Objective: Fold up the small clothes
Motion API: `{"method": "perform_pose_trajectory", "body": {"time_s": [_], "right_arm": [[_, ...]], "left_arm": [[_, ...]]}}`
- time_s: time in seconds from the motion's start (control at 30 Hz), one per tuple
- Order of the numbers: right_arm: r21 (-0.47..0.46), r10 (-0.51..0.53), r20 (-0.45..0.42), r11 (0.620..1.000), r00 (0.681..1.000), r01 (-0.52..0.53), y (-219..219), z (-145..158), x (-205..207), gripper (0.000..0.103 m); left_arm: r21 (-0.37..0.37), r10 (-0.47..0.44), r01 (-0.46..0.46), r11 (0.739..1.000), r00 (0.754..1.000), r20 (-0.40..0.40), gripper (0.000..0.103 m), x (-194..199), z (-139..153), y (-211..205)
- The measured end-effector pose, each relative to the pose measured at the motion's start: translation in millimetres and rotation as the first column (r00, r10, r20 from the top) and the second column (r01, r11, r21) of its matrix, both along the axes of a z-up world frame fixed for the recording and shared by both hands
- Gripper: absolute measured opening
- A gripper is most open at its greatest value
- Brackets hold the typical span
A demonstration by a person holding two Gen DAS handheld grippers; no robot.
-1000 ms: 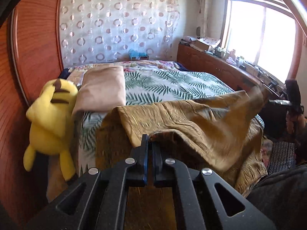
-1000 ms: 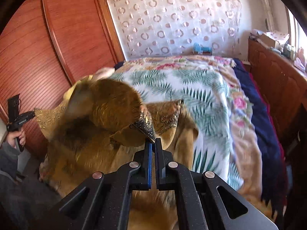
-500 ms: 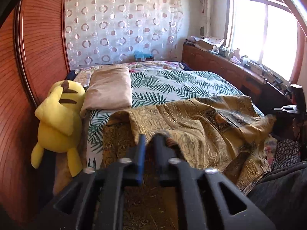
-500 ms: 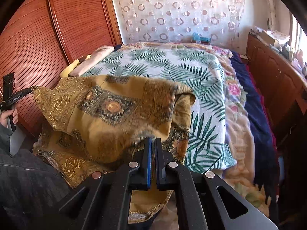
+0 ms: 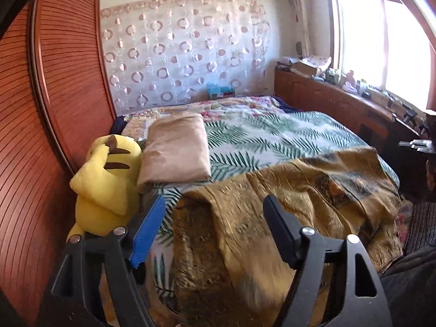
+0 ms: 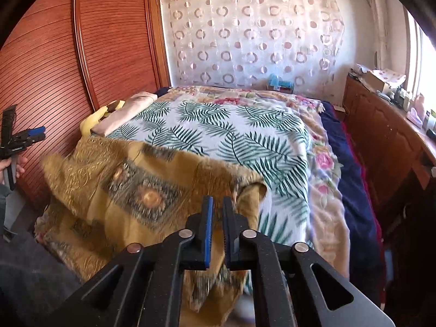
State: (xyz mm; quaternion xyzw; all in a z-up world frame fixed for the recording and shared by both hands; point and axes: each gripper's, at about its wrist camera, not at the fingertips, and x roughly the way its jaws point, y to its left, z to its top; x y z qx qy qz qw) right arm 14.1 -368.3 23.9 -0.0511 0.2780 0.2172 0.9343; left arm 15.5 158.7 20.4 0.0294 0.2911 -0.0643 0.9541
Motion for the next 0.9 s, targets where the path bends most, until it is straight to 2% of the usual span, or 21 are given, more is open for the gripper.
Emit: {"method": "perform_pose_trajectory", "body": {"time_s": [0.03, 0.1, 0.17, 0.3, 0.47, 0.73, 0.9], "right_arm": [[0.007, 0.004, -0.006, 1.000, 1.000, -0.004, 2.7, -3.2, 6.5, 0.024], [0.028, -0.002, -0.012, 1.000, 1.000, 0.002, 7.7, -10.9, 21.2, 0.065], [0.057, -0.012, -0.020, 0.998, 1.000, 0.013, 7.8, -18.0, 33.1, 0.072], [0.071, -0.063, -0.055, 0.995, 0.996, 0.067, 9.7, -34.5, 61.2, 0.073], [-0.012, -0.120, -0.078, 0.993, 0.990, 0.119, 13.9, -47.1, 89.9, 0.073], [-0.046, -0.139, -0.173, 0.990, 0.975, 0.133, 22.5, -55.5, 130.6, 0.073], [-0.094, -0.140, -0.179, 0.988, 0.974, 0.125, 31.6, -61.1, 138.9, 0.073]], "left_arm": [[-0.009, 0.006, -0.006, 1.000, 1.000, 0.001, 0.075, 2.0, 1.0, 3.9], [-0.012, 0.015, -0.015, 1.000, 1.000, -0.006, 0.076, 10.1, -1.7, 6.6], [0.001, 0.034, -0.034, 0.999, 0.999, -0.036, 0.076, 25.3, -11.1, 4.1], [0.013, 0.033, -0.032, 0.999, 0.991, -0.129, 0.076, 66.7, -44.5, -4.8], [0.018, 0.036, -0.033, 0.999, 0.979, -0.203, 0.076, 112.2, -76.1, -14.1], [0.046, 0.071, -0.061, 0.997, 0.964, -0.257, 0.076, 149.5, -94.9, -7.8], [0.050, 0.075, -0.063, 0.997, 0.955, -0.286, 0.076, 155.2, -106.4, 0.4]]}}
